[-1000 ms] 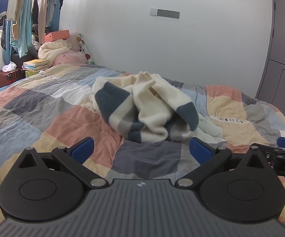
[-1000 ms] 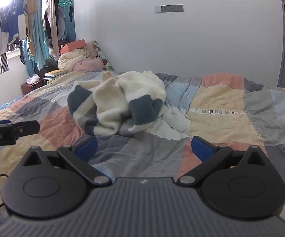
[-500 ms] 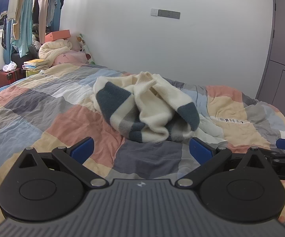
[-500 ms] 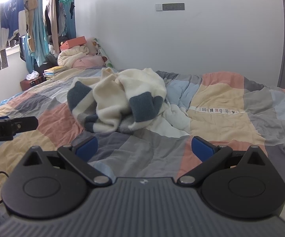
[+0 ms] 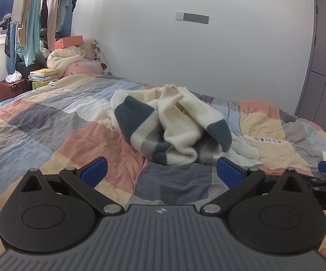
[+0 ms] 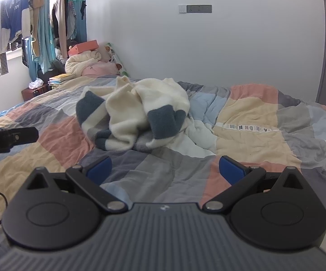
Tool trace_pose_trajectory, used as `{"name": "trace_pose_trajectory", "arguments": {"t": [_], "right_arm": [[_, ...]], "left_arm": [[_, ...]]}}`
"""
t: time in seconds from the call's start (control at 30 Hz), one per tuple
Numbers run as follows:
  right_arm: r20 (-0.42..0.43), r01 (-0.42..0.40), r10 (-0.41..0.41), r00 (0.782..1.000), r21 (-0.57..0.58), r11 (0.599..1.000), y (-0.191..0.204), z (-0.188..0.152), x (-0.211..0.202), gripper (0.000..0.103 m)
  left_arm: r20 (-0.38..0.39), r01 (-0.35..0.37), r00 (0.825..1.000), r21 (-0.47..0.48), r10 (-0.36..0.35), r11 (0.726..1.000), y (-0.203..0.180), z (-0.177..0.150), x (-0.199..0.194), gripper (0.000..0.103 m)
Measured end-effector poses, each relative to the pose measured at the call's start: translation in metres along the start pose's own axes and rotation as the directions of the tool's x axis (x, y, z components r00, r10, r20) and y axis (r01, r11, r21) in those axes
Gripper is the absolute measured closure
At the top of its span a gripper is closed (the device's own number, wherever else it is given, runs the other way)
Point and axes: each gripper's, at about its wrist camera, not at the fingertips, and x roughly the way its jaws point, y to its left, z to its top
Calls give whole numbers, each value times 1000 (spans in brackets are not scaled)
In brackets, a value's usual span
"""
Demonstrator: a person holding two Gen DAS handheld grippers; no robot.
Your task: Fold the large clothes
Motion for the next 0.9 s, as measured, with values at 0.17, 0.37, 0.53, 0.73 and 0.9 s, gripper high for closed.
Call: {"name": "trace_pose_trajectory", "arguments": {"t": [0.17,0.37,0.53,0.73,0.9], "right_arm": [[-4,-1,1,1000,2,1000,0,-1,1,0],[-4,-1,1,1000,2,1000,0,-1,1,0],[-1,12,-12,1000,1,1000,1,0,0,0],[2,17,-17,1000,5,1000,2,0,-2,0],[1,21,-21,1000,-1,1000,5,-1,-3,0]], "left_arm": [[-5,-7,1000,9,8,1000,-2,0,2,0],[-6,-13,1000,6,13,1000,-1,-1,4,0],[-6,-5,1000,5,6,1000,-1,-1,3,0],[2,-6,1000,14,6,1000,-1,-1,1,0],[10,-17,1000,15,17,1000,2,-1,-2,0]]}}
